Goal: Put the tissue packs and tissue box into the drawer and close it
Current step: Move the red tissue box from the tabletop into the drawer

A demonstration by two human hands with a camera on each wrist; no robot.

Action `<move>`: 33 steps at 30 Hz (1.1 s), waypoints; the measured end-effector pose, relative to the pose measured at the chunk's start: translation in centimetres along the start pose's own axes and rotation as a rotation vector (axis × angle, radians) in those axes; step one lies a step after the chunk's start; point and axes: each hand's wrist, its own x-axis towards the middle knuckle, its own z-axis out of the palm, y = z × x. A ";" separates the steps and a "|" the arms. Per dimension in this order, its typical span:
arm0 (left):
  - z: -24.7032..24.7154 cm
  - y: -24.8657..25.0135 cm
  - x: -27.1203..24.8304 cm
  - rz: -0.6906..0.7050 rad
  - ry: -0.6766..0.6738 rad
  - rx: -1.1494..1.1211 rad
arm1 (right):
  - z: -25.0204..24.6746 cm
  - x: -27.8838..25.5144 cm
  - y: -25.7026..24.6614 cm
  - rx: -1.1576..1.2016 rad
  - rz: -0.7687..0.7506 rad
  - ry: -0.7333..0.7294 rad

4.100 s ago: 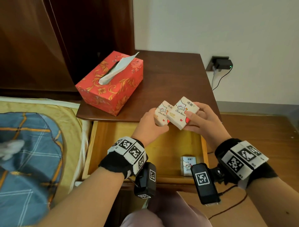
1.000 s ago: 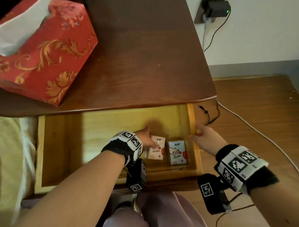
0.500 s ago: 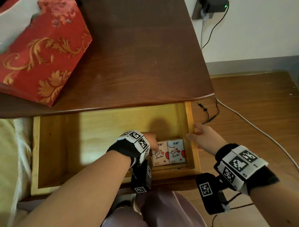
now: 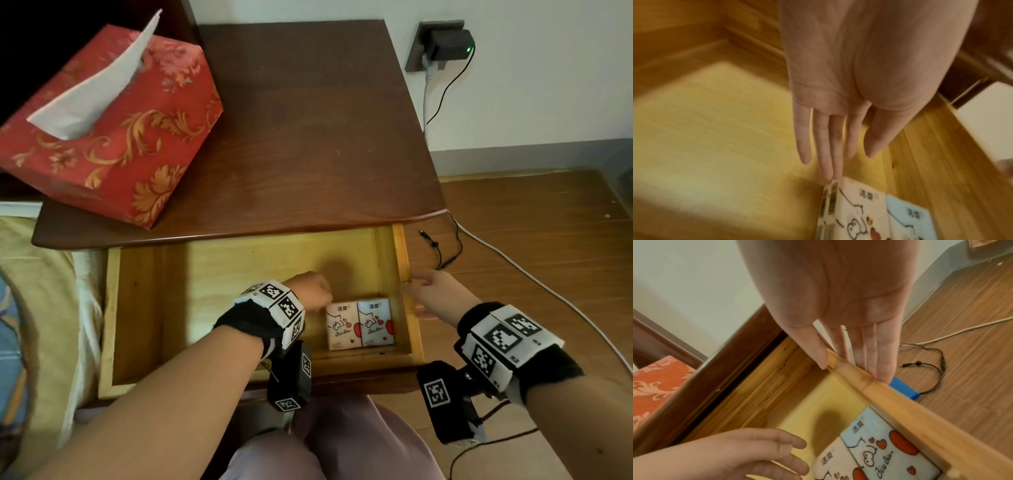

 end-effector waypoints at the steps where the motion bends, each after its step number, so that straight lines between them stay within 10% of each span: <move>1: -0.4 -0.1 -0.8 0.023 0.016 -0.017 | -0.2 -0.6 -0.2 -0.015 -0.009 0.007; 11: -4.7 -1.6 -12.5 0.340 0.355 -0.228 | 2.3 -7.8 -7.0 -0.089 -0.354 0.022; 20: -11.6 -7.2 -20.6 0.279 1.490 -0.133 | 6.9 -10.3 -17.9 -0.028 -0.677 0.051; 28: -15.1 -9.0 -16.7 -0.028 1.079 0.051 | 8.9 -8.9 -23.5 -0.099 -0.729 0.133; 33: -15.3 -9.1 -16.0 -0.011 1.110 0.076 | 7.9 -7.7 -23.8 -0.140 -0.634 0.142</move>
